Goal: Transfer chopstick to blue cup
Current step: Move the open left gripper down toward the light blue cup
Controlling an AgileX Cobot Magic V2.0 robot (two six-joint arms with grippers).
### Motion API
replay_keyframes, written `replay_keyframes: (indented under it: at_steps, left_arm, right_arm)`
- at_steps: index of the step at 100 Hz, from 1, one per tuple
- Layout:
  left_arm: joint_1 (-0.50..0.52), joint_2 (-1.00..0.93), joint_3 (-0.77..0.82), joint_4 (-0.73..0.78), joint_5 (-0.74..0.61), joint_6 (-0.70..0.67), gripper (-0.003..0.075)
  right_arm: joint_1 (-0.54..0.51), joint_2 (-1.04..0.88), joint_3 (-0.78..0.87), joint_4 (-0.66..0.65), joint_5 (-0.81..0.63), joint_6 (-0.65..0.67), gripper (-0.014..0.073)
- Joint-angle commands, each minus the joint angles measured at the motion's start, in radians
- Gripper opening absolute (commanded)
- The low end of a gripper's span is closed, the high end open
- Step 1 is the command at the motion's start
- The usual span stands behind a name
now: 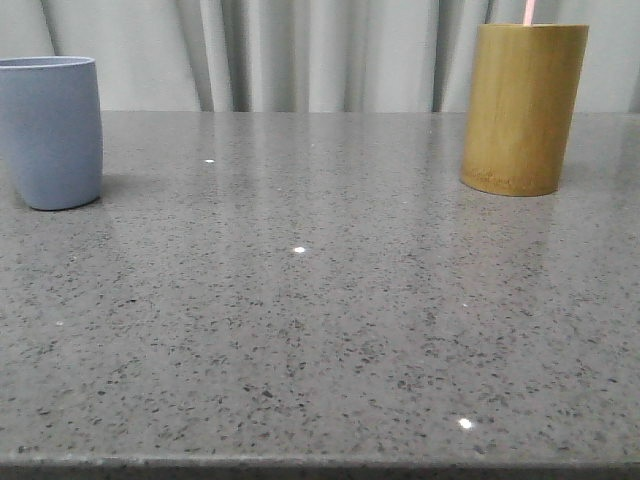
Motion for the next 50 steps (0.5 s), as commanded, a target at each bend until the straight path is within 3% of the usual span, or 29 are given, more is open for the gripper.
replay_keyframes:
  at_steps: [1, 15, 25, 34, 50]
  left_arm:
    - [0.002, 0.014, -0.036, -0.012, -0.07, -0.011, -0.0019]
    - [0.002, 0.014, -0.036, -0.012, -0.07, -0.011, -0.0014]
    - [0.002, 0.014, -0.036, -0.012, -0.07, -0.011, 0.0066]
    - [0.002, 0.014, -0.036, -0.012, -0.069, -0.011, 0.02]
    - [0.002, 0.014, -0.036, -0.012, -0.069, -0.011, 0.0477]
  right_arm:
    - [-0.005, 0.024, -0.031, 0.0, -0.079, 0.0, -0.0068]
    - [-0.005, 0.024, -0.031, 0.0, -0.076, 0.0, -0.0064]
    - [-0.005, 0.024, -0.031, 0.0, -0.055, -0.001, -0.0025]
    - [-0.005, 0.024, -0.031, 0.0, -0.031, -0.001, 0.0098]
    - [-0.005, 0.024, -0.031, 0.0, -0.021, -0.001, 0.0444]
